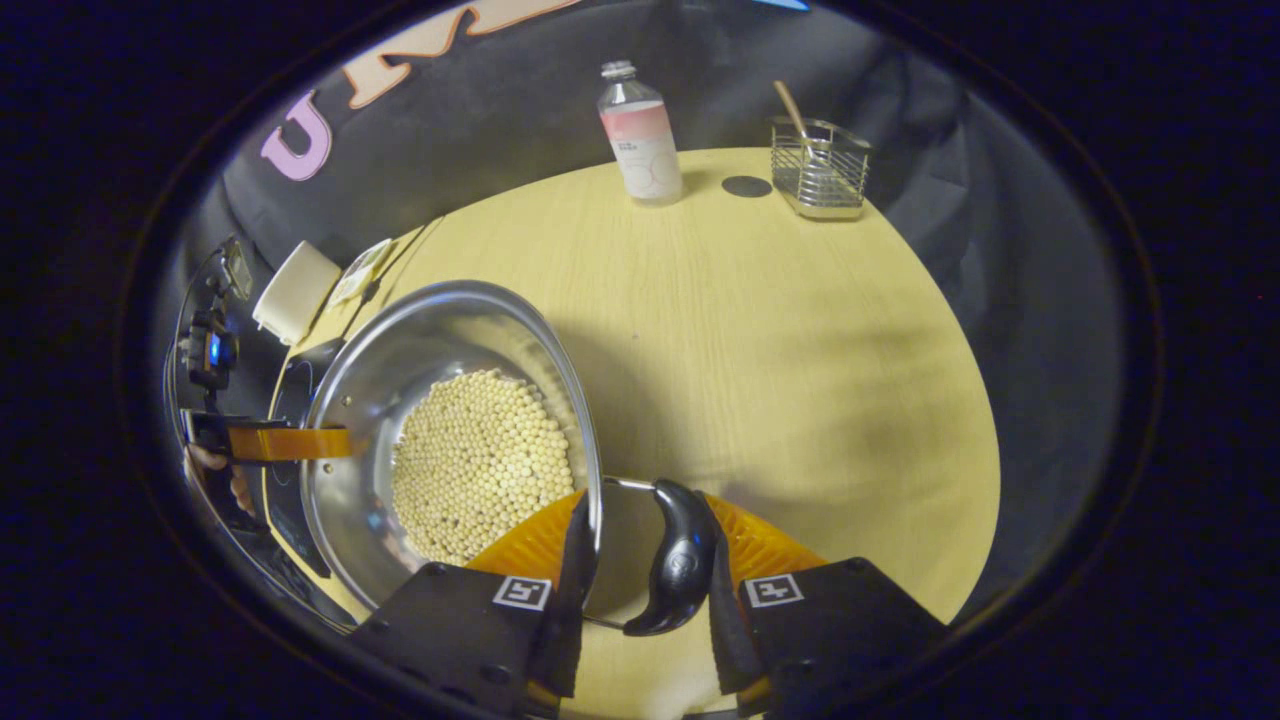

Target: First push the handle of the pot to place it horizontally, then grasp the pot with both hands and set it on the induction cooktop.

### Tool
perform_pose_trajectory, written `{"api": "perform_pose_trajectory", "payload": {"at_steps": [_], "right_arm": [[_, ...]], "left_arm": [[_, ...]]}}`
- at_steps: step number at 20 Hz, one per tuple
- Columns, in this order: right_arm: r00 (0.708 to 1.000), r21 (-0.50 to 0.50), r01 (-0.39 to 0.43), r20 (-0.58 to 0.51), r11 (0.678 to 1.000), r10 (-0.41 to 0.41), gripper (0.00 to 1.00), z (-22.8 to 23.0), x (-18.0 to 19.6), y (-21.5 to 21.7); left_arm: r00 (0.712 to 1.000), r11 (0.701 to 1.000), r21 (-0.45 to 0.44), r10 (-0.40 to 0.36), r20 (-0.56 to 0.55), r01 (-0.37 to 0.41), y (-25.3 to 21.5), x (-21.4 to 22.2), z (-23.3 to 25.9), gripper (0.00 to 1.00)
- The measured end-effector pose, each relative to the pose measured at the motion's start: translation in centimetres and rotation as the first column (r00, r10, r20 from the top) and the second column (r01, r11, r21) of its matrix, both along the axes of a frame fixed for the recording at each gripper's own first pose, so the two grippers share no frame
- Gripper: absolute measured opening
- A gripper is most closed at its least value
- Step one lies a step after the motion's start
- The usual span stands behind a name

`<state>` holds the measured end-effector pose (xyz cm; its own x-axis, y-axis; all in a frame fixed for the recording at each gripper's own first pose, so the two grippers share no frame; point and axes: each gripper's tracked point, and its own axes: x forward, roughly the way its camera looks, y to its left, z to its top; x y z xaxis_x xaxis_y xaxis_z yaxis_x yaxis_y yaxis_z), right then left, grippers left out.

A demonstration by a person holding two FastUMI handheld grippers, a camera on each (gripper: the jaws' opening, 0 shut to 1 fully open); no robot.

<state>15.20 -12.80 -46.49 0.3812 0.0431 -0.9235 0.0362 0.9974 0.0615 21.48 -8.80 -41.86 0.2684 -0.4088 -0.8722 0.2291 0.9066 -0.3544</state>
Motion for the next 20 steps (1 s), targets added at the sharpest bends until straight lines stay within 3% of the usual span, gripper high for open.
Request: {"api": "perform_pose_trajectory", "payload": {"at_steps": [2, 3, 7, 11, 12, 20], "right_arm": [[1.000, 0.008, 0.004, -0.011, 1.000, -0.004, 0.41, -0.4, -0.3, 0.1], [1.000, 0.008, 0.002, -0.002, 1.000, -0.002, 0.48, -0.1, -0.3, 0.2], [0.999, 0.028, 0.035, 0.016, 0.999, -0.035, 0.47, 1.7, 0.0, 0.9], [1.000, 0.030, 0.008, 0.025, 1.000, -0.009, 0.46, 4.0, -0.3, 2.7], [1.000, 0.032, -0.002, 0.025, 0.999, 0.001, 0.39, 4.5, -0.3, 3.4], [0.991, 0.083, -0.126, 0.061, 0.988, 0.122, 0.39, 7.5, -1.7, 10.7]], "left_arm": [[1.000, 1.000, 0.002, 0.003, 0.014, -0.003, -0.1, 0.2, 0.0, 0.51], [1.000, 1.000, 0.000, 0.009, 0.022, -0.009, -0.2, 0.3, 0.2, 0.51], [0.998, 1.000, 0.001, 0.020, 0.060, -0.020, 0.8, 0.8, 1.6, 0.50], [0.995, 0.999, 0.006, 0.041, 0.095, -0.042, 2.6, 0.7, 3.2, 0.50], [0.994, 0.999, 0.009, 0.051, 0.097, -0.052, 3.3, 0.3, 3.7, 0.50], [0.965, 0.982, 0.046, 0.168, 0.202, -0.181, 9.0, -4.1, 10.6, 0.50]]}}
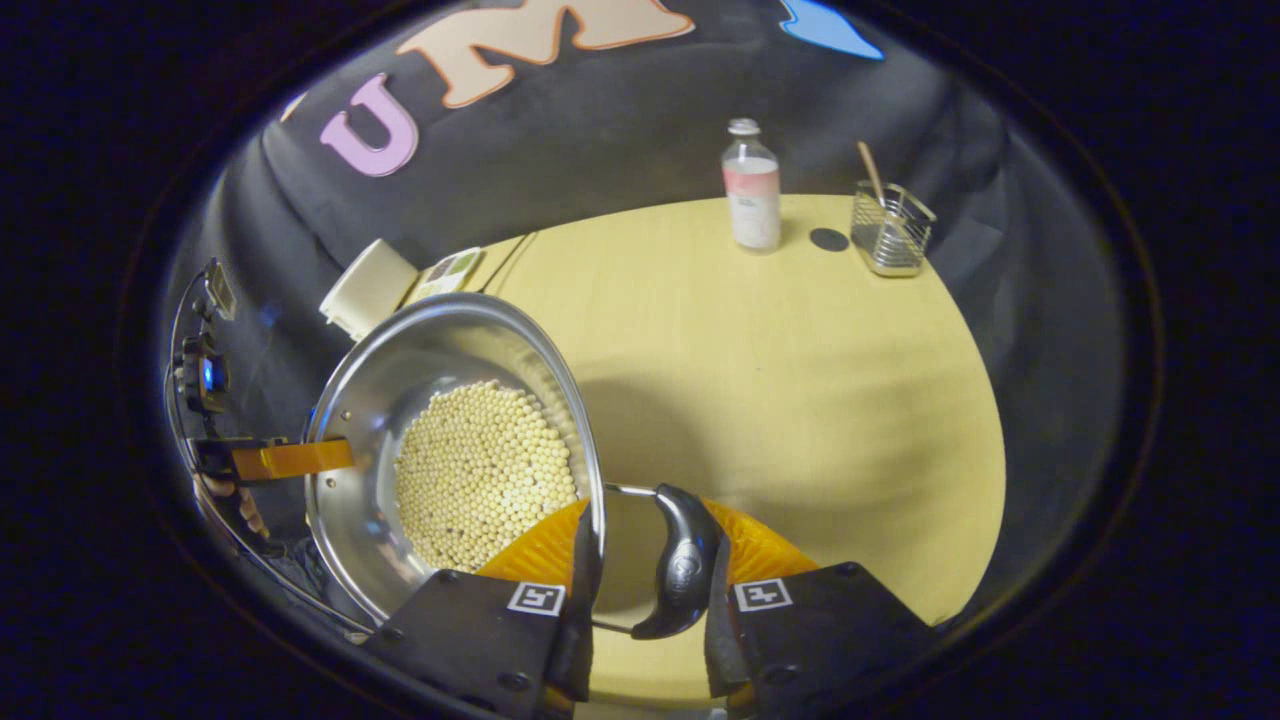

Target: First push the handle of the pot to place it horizontally, then grasp the pot with both hands and set it on the induction cooktop.

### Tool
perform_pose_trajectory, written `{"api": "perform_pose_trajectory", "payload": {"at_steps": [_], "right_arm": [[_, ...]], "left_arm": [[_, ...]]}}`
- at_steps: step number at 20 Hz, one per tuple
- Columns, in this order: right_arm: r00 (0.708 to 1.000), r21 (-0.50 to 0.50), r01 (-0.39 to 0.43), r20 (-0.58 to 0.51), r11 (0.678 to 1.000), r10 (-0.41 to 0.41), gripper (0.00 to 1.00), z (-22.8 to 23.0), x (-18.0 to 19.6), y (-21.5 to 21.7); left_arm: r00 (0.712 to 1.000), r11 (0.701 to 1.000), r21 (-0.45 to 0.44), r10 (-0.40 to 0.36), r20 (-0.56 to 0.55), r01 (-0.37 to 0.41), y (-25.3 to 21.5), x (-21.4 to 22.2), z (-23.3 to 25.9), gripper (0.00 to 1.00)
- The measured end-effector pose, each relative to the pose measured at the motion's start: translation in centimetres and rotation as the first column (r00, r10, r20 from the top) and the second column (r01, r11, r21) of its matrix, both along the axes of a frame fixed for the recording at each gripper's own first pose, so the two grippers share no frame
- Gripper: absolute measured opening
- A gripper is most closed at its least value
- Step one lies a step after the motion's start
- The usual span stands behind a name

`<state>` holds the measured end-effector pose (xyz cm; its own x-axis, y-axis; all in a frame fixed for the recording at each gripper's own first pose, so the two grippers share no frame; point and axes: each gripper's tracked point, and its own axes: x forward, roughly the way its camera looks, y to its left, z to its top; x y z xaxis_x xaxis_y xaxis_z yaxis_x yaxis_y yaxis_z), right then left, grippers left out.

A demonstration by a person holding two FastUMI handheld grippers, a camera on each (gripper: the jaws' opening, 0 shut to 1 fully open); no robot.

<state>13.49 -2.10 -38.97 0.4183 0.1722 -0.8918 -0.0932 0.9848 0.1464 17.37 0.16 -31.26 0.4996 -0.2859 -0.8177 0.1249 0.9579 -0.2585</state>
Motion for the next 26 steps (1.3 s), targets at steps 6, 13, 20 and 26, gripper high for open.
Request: {"api": "perform_pose_trajectory", "payload": {"at_steps": [6, 13, 20, 26], "right_arm": [[0.996, 0.038, -0.088, 0.018, 0.995, 0.088, 0.39, 0.5, -0.9, 4.5], [0.995, 0.012, -0.099, 0.021, 0.995, 0.098, 0.46, 0.7, -1.6, 10.8], [1.000, -0.067, -0.010, -0.004, 0.998, 0.010, 0.46, -1.2, -2.0, 18.5], [0.997, -0.117, 0.072, -0.027, 0.990, -0.076, 0.46, -2.6, -2.0, 21.6]], "left_arm": [[0.993, 0.994, 0.024, 0.101, 0.057, -0.103, 4.4, -2.9, 2.4, 0.49], [0.991, 0.993, 0.008, 0.114, 0.072, -0.115, 10.1, -2.4, 2.7, 0.50], [0.999, 0.998, -0.053, 0.046, 0.019, -0.045, 17.7, 0.9, 0.3, 0.48], [1.000, 0.997, -0.079, -0.023, 0.008, 0.024, 20.7, 3.3, -1.3, 0.49]]}}
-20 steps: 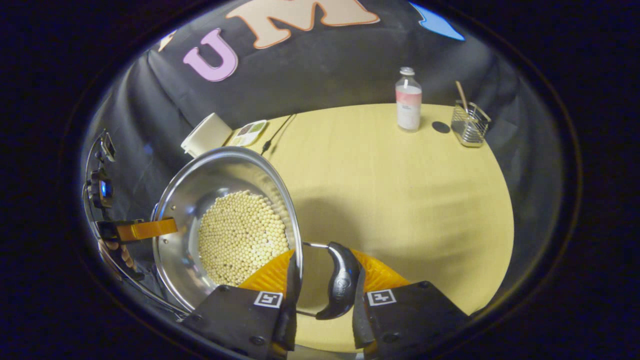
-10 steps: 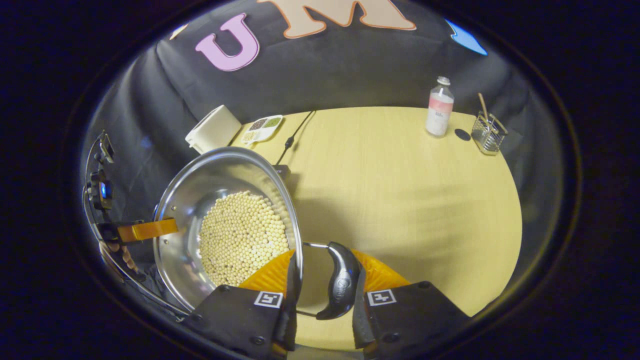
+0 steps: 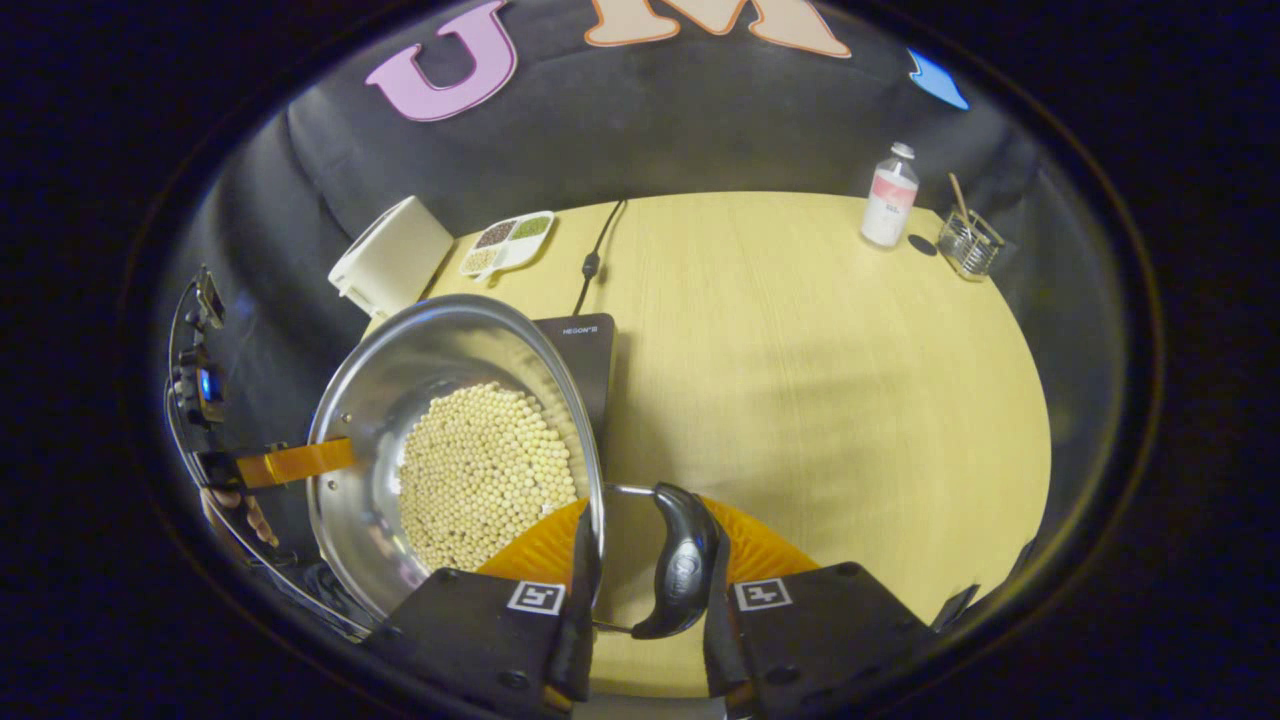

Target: First push the handle of the pot to place it horizontally, then grasp the pot with both hands and set it on the induction cooktop.

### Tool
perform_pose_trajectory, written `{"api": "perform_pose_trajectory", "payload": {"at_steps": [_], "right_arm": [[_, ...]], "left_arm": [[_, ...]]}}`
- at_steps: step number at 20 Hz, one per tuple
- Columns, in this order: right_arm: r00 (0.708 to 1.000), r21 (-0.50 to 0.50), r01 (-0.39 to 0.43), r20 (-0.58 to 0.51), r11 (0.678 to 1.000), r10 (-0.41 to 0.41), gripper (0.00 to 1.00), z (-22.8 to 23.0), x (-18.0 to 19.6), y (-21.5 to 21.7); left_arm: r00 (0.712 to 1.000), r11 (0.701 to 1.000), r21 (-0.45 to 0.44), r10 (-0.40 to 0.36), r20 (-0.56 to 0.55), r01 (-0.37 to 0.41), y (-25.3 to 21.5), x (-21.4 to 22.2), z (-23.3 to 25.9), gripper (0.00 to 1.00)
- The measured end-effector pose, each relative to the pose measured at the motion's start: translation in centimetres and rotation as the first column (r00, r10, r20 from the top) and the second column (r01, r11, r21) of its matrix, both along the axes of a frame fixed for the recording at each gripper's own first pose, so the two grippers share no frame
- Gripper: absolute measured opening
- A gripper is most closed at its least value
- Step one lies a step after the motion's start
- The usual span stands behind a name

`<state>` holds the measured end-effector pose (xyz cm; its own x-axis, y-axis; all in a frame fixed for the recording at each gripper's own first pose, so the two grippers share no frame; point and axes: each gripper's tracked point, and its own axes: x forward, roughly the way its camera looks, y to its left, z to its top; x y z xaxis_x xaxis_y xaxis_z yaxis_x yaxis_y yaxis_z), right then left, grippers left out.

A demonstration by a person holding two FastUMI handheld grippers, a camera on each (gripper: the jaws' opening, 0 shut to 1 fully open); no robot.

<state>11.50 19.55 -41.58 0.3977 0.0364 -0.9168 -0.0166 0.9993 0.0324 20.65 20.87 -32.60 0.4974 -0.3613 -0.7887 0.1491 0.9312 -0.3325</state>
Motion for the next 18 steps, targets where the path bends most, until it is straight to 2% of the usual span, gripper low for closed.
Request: {"api": "perform_pose_trajectory", "payload": {"at_steps": [1, 2, 5, 6, 7, 10, 11, 12, 13, 17, 18], "right_arm": [[1.000, -0.009, 0.009, -0.003, 1.000, -0.009, 0.46, -0.1, 0.1, 0.1], [1.000, -0.020, 0.014, -0.007, 1.000, -0.014, 0.39, -0.3, 0.3, 0.2], [0.999, -0.034, 0.027, -0.021, 0.999, -0.028, 0.39, -0.9, 0.6, 0.6], [0.999, -0.034, 0.030, -0.027, 0.999, -0.031, 0.46, -1.3, 0.8, 0.8], [0.999, -0.032, 0.032, -0.035, 0.999, -0.033, 0.39, -1.7, 0.9, 1.0], [0.998, -0.011, 0.046, -0.036, 0.999, -0.046, 0.39, -2.5, 2.2, 1.5], [0.998, -0.005, 0.049, -0.043, 0.999, -0.049, 0.46, -2.7, 2.6, 1.7], [0.997, 0.001, 0.053, -0.055, 0.999, -0.053, 0.46, -2.9, 2.8, 2.0], [0.997, 0.011, 0.058, -0.060, 0.998, -0.058, 0.41, -3.3, 2.8, 2.3], [0.996, 0.028, 0.059, -0.066, 0.998, -0.057, 0.41, -4.0, 3.1, 3.4], [0.996, 0.023, 0.063, -0.062, 0.998, -0.062, 0.48, -4.0, 3.2, 3.2]], "left_arm": [[1.000, 1.000, -0.008, -0.004, -0.008, 0.004, 0.2, 0.2, -0.4, 0.48], [1.000, 1.000, -0.016, -0.004, -0.019, 0.003, 0.2, 0.2, -0.8, 0.48], [0.999, 1.000, -0.022, -0.013, -0.033, 0.012, 0.2, 1.4, -1.9, 0.49], [0.999, 1.000, -0.019, -0.012, -0.040, 0.012, 0.3, 1.6, -2.3, 0.51], [0.999, 1.000, -0.015, -0.006, -0.047, 0.006, 0.7, 1.9, -2.6, 0.49], [1.000, 1.000, 0.012, -0.010, -0.017, 0.010, 1.2, 3.2, -2.4, 0.47], [1.000, 1.000, 0.021, -0.008, -0.002, 0.008, 1.3, 3.7, -2.3, 0.49], [1.000, 0.999, 0.037, -0.011, -0.004, 0.011, 1.4, 3.9, -2.4, 0.50], [1.000, 0.998, 0.061, -0.012, 0.000, 0.012, 1.9, 4.0, -2.3, 0.51], [0.999, 0.995, 0.099, 0.002, 0.046, -0.006, 3.2, 4.9, -1.9, 0.55], [0.999, 0.995, 0.102, -0.002, 0.042, -0.002, 3.0, 4.5, -2.0, 0.55]]}}
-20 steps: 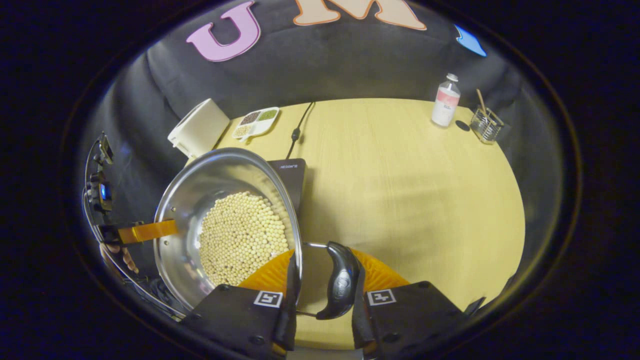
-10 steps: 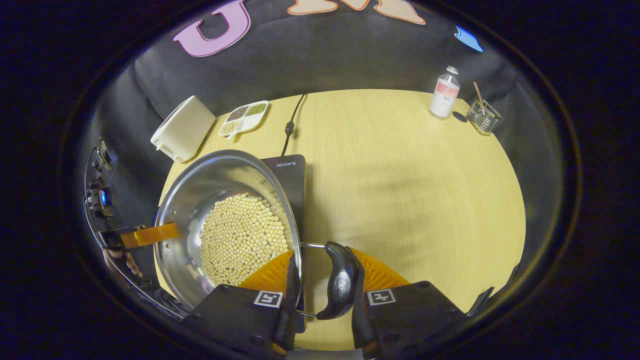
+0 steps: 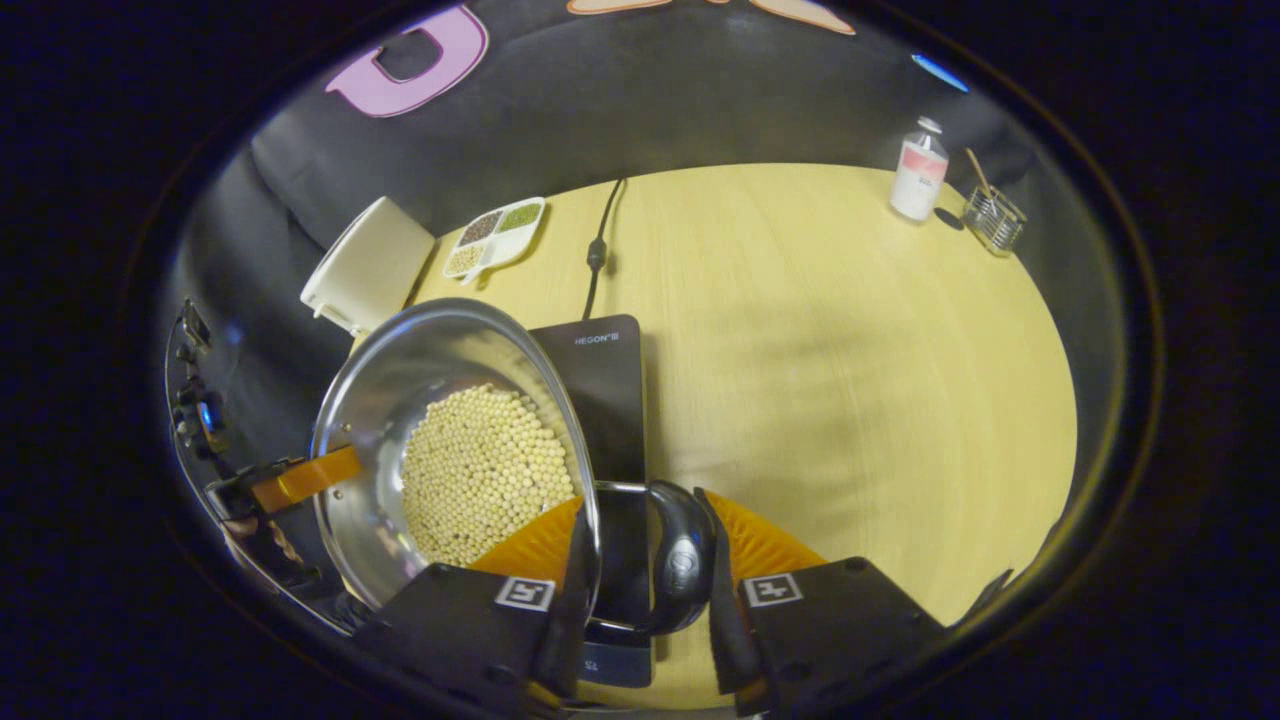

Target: First push the handle of the pot to place it horizontally, then grasp the pot with both hands and set it on the induction cooktop.

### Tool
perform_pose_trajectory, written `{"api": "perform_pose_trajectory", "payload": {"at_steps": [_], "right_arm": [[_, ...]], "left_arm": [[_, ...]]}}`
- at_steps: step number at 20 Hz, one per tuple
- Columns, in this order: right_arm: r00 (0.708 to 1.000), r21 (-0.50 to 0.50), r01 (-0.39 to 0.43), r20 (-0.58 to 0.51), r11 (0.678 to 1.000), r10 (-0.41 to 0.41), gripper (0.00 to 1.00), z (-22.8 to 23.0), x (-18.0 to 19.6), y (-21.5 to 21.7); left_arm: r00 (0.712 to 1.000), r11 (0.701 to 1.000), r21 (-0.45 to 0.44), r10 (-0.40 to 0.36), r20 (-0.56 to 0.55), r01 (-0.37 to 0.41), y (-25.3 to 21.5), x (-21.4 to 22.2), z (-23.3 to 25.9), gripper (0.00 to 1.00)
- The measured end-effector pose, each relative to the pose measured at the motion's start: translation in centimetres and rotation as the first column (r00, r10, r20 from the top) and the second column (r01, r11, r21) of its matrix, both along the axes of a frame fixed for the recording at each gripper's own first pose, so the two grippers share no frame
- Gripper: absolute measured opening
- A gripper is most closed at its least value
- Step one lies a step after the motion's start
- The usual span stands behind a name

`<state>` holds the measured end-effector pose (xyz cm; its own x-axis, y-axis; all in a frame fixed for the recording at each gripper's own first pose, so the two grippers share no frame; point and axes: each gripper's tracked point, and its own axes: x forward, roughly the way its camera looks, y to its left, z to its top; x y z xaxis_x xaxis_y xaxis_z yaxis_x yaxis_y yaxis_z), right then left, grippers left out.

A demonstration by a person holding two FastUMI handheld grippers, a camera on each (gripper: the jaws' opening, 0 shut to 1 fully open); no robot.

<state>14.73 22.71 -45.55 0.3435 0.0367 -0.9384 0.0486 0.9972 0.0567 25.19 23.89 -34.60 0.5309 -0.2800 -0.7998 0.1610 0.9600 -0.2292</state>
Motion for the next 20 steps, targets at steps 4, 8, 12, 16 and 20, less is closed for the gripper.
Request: {"api": "perform_pose_trajectory", "payload": {"at_steps": [4, 8, 12, 16, 20], "right_arm": [[0.999, 0.002, 0.009, 0.041, 1.000, -0.009, 0.56, 0.4, 0.6, -0.1], [0.989, 0.015, 0.022, 0.146, 1.000, -0.024, 0.80, 2.6, 1.2, -1.0], [0.955, 0.028, 0.042, 0.292, 0.999, -0.048, 0.95, 6.5, 1.4, -1.7], [0.926, 0.050, 0.045, 0.373, 0.998, -0.061, 0.93, 9.8, 0.7, -2.3], [0.855, 0.102, 0.037, 0.512, 0.994, -0.085, 0.93, 15.3, 0.9, -3.2]], "left_arm": [[1.000, 0.998, 0.059, 0.008, -0.019, -0.006, 0.7, -0.9, -0.9, 0.81], [0.995, 0.997, 0.081, 0.006, 0.103, -0.014, 1.4, -0.2, 1.3, 0.86], [0.970, 0.988, 0.155, -0.046, 0.240, 0.009, 1.9, 0.9, 4.6, 0.94], [0.924, 0.982, 0.189, -0.077, 0.373, 0.005, 0.9, 1.1, 8.4, 0.94], [0.874, 0.982, 0.191, -0.094, 0.477, 0.001, -1.8, -0.7, 13.4, 0.93]]}}
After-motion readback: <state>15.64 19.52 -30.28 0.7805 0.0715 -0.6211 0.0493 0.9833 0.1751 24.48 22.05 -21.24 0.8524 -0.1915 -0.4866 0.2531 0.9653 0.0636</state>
